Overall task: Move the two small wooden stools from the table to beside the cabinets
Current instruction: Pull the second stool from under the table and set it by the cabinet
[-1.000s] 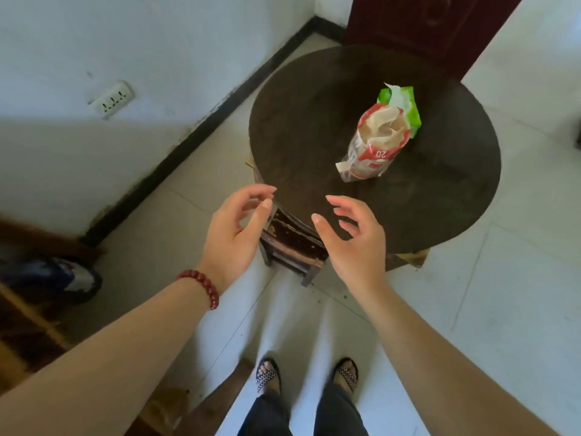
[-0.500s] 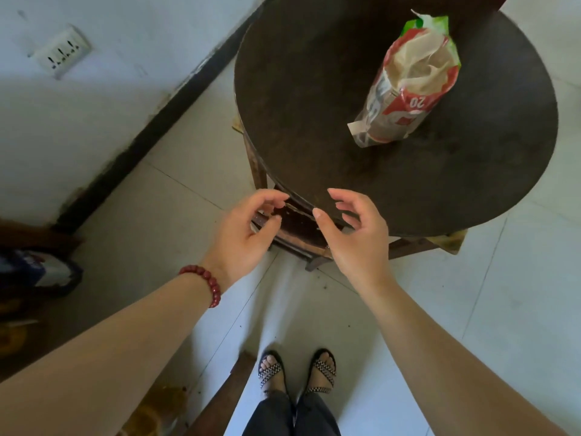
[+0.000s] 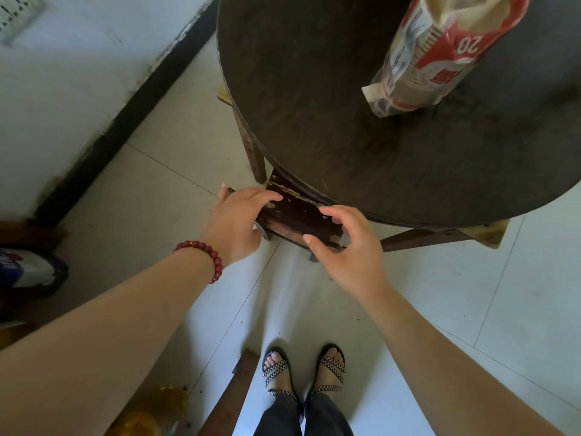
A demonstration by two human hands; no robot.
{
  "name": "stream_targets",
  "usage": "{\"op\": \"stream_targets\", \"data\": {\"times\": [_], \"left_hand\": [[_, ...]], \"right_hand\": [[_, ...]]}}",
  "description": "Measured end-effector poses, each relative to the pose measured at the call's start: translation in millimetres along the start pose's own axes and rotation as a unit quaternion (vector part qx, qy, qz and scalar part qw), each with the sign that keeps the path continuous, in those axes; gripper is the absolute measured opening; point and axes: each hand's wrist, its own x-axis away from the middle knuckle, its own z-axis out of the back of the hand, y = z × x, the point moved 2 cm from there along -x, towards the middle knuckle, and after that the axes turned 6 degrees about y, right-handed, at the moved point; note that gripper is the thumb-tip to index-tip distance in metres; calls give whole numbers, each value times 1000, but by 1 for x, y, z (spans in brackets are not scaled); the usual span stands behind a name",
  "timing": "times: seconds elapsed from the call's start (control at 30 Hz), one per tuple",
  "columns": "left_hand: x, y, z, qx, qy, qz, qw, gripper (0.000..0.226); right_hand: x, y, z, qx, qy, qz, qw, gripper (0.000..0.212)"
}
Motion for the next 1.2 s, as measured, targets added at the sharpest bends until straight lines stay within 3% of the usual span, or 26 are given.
{"op": "stream_targets", "data": {"times": [0.17, 0.33, 0.47, 0.6, 0.9, 1.2], "left_hand": [[-6, -1, -8, -25, -20, -8, 999, 66], [-13, -2, -18, -99, -45, -28, 994, 48], [-19, -2, -22, -134, -48, -21, 990, 35], [-20, -5, -24, -154, -50, -25, 987, 33], [-7, 5, -26, -167, -28, -34, 985, 26], [11, 24, -5, -167, -65, -39, 983, 26]], "right_hand": [[-5, 12, -11, 56, -42, -4, 998, 53], [-4, 27, -19, 168, -153, -40, 973, 66], [-9, 30, -26, 254, -190, -62, 946, 53], [-10, 28, -31, 291, -195, -38, 936, 33], [0, 25, -21, 330, -186, -16, 925, 23], [15, 8, -1, 339, -171, 8, 925, 23]]}}
